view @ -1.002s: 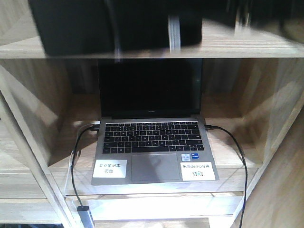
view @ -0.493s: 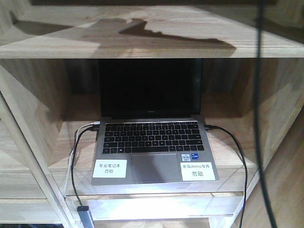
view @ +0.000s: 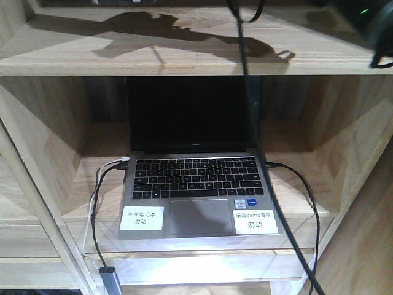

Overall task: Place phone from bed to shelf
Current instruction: 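Raise the held phone with the right gripper above the upper shelf, then lower the phone flat onto the upper shelf with the right gripper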

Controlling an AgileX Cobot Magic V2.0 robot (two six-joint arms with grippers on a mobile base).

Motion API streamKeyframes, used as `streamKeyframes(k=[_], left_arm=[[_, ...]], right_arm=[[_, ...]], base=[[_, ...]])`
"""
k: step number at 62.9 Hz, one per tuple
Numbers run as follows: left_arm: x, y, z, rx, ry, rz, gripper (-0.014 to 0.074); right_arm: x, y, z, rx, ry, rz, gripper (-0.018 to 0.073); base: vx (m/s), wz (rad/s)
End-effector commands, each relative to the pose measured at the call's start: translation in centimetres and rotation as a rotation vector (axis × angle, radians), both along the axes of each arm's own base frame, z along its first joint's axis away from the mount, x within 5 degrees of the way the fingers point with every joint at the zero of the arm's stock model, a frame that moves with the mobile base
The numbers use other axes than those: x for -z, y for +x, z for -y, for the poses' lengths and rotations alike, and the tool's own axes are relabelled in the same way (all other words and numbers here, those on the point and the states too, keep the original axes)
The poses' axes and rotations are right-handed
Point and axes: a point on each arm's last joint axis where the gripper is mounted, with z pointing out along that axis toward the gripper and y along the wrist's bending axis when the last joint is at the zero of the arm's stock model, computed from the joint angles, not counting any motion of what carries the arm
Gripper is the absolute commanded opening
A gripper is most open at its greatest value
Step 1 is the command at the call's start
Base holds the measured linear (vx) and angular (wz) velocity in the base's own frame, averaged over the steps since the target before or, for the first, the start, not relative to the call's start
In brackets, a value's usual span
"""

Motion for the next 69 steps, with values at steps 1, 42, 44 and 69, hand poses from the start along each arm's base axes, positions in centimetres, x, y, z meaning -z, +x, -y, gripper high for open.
streamKeyframes(k=[1,42,44,69], left_arm=[[-0.4,0.0,0.0,-0.003,-0.005,0.071,0.0001],[-0.4,0.0,0.0,-0.003,-0.005,0.071,0.0001],[-0.4,0.0,0.0,-0.003,-0.005,0.071,0.0001],[-0.4,0.0,0.0,-0.003,-0.005,0.071,0.0001]], right_arm=[[-3.3,-1.2,0.8,0.032,0.105,0.052,-0.0002],[0.5,1.7,0.2,0.092,0.003,0.026,0.0006],[0.4,1.7,0.2,0.094,0.004,0.027,0.0008],[0.4,1.8,0.2,0.112,0.007,0.033,0.0214]], base=[[0.00,0.00],[0.00,0.00],[0.00,0.00],[0.00,0.00]])
